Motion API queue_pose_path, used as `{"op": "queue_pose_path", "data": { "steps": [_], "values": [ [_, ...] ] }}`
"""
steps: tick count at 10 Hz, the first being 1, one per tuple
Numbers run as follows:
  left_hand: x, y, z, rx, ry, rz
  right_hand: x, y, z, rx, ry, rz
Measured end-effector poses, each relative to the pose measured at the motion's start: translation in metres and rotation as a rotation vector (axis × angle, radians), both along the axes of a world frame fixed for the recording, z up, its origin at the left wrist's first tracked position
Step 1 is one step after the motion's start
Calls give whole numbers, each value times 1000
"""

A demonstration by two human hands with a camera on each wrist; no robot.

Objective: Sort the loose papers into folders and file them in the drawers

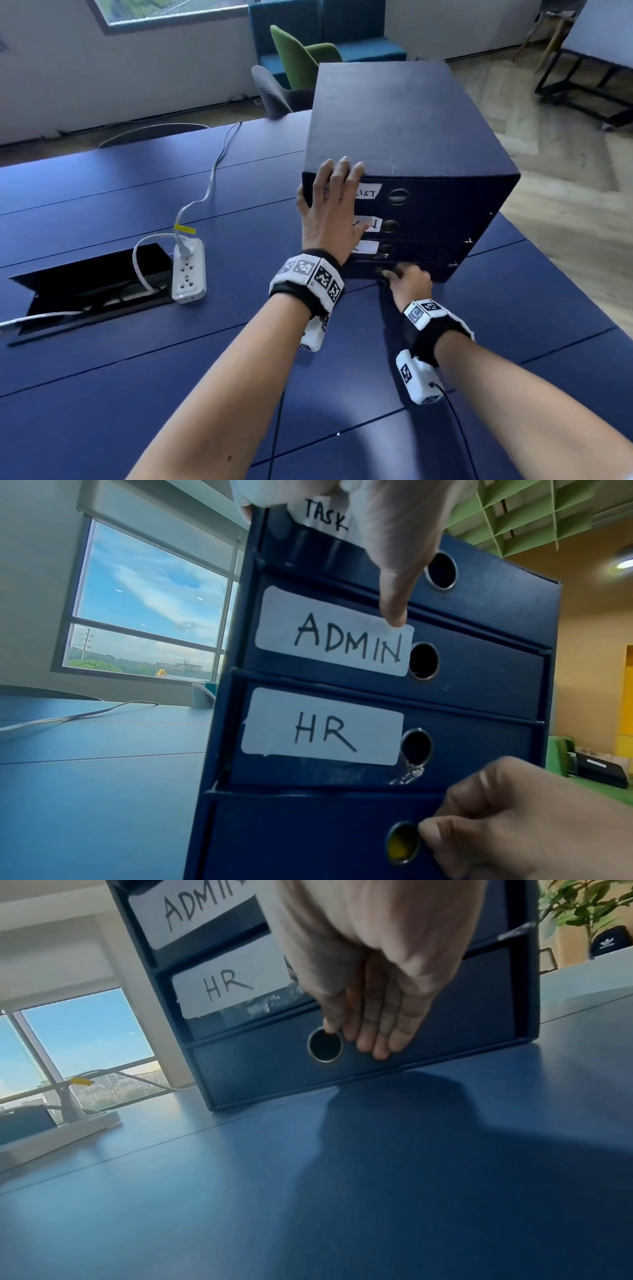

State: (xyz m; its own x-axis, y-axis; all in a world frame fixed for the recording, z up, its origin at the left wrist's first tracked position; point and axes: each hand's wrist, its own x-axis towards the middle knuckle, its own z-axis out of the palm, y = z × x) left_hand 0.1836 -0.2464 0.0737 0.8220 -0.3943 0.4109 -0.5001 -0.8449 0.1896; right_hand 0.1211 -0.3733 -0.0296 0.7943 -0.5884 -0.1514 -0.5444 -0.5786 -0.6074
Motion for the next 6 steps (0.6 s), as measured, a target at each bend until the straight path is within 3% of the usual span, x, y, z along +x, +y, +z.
{"op": "queue_pose_path", "data": {
  "steps": [1, 3, 5, 6],
  "values": [
    [4, -2, -6, -31, -86, 25, 6, -3, -8, -7, -18, 13],
    [-1, -2, 0, -10, -29, 21, -2, -4, -10, 57, -62, 114],
    [-12, 21, 26, 58, 105, -76, -7, 14, 27, 100, -183, 87],
    [-28, 50, 33, -10, 147, -41, -11, 32, 51, 109, -313, 103]
  ]
}}
